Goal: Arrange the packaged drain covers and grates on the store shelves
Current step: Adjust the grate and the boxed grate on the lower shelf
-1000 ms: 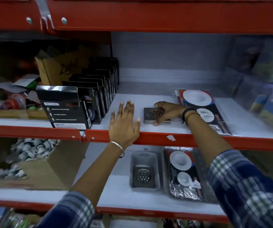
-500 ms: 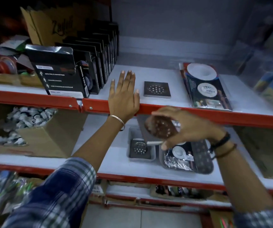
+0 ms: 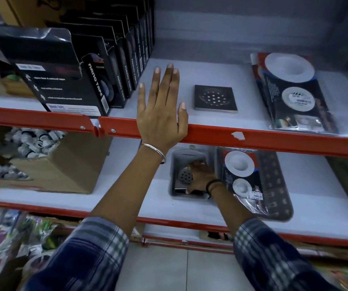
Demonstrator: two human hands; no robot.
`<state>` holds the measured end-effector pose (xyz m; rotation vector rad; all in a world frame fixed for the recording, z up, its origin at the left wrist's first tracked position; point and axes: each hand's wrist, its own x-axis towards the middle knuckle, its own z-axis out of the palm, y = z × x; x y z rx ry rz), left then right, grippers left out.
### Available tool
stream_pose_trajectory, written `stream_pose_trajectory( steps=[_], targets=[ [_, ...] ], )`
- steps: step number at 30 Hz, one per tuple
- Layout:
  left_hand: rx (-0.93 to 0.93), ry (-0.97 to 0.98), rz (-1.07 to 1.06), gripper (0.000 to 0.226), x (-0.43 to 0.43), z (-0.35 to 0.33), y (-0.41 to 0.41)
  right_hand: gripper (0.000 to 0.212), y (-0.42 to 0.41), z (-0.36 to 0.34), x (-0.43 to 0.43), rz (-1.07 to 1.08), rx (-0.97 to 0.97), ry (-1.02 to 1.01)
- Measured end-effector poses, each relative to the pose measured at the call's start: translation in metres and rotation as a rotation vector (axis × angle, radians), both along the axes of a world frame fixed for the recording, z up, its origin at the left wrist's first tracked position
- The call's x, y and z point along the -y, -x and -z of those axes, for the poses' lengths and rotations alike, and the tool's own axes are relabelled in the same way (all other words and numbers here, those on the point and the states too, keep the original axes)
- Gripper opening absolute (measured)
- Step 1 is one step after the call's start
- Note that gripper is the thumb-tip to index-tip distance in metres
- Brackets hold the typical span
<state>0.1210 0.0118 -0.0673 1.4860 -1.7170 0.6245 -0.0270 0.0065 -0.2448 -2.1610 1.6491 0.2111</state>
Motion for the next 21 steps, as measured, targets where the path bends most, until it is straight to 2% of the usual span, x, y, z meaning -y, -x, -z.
stream_pose_trajectory(
  steps=[3, 7, 10, 15, 18, 19, 21],
  targets=[
    [0.008, -0.004, 0.000, 0.062, 0.000, 0.000, 0.000, 0.098, -0.002, 0.011, -0.004, 0.010, -0.020, 0.045],
    [0.000, -0.030, 0.000, 0.061, 0.000, 0.000, -0.001, 0.082, 0.006, -0.018, -0.023, 0.077, 0.123, 0.066],
    [0.000, -0.056, 0.000, 0.060, -0.002, -0.003, 0.000, 0.067, 0.024, -0.073, -0.050, 0.068, 0.327, -0.018],
    [-0.003, -0.110, 0.009, 0.059, -0.007, -0.007, 0.002, 0.056, 0.057, -0.204, -0.111, -0.010, 0.518, -0.108],
    [-0.003, -0.142, 0.014, 0.059, -0.011, -0.009, 0.002, 0.051, 0.063, -0.262, -0.111, -0.039, 0.672, 0.024],
    [-0.002, -0.149, 0.019, 0.059, -0.011, -0.011, 0.002, 0.051, 0.063, -0.272, -0.099, -0.029, 0.675, 0.110],
    [0.000, -0.159, 0.025, 0.060, -0.012, -0.012, 0.002, 0.058, 0.061, -0.280, -0.064, -0.014, 0.562, 0.280]
  ],
)
